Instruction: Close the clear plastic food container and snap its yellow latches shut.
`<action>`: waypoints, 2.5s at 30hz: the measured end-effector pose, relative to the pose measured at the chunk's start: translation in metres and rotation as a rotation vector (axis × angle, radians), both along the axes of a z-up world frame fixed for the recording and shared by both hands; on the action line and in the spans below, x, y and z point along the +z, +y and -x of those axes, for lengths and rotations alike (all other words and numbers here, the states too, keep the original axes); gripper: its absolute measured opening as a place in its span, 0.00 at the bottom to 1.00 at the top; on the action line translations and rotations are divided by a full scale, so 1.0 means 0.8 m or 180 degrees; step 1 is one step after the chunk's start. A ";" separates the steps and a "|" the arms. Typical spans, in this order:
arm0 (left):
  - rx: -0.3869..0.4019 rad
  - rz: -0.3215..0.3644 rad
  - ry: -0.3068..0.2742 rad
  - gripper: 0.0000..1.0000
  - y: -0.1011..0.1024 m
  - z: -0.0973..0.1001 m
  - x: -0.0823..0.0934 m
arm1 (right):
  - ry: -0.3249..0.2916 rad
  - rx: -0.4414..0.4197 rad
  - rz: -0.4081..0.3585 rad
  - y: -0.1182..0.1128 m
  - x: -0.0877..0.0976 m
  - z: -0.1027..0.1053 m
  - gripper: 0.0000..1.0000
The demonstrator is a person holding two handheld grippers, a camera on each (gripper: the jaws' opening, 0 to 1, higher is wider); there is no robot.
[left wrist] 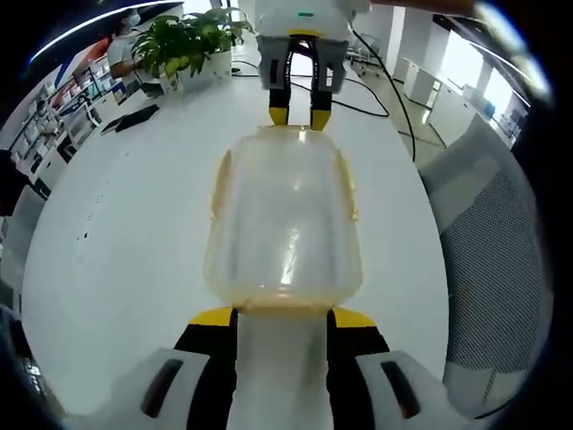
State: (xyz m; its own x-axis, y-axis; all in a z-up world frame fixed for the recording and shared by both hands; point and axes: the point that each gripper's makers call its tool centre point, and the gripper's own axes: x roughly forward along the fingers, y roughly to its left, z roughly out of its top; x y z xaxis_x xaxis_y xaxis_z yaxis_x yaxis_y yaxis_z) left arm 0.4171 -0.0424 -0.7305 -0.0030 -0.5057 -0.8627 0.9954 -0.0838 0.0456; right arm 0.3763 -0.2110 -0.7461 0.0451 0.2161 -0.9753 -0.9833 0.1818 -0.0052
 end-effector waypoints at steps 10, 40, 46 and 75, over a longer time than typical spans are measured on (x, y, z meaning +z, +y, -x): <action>0.0009 0.0053 -0.0026 0.35 0.002 -0.001 -0.002 | -0.0071 -0.0132 -0.0107 -0.001 0.013 -0.007 0.22; 0.1479 0.0369 0.0093 0.38 0.038 -0.018 0.046 | -0.0432 -0.1306 -0.0410 -0.007 0.064 -0.021 0.26; 0.1823 0.0443 0.0153 0.38 0.036 -0.019 0.051 | -0.0493 -0.1745 -0.0604 -0.006 0.069 -0.029 0.26; 0.2562 0.0645 0.0605 0.35 0.004 0.000 0.023 | -0.0161 -0.2835 -0.1322 0.021 0.041 -0.024 0.30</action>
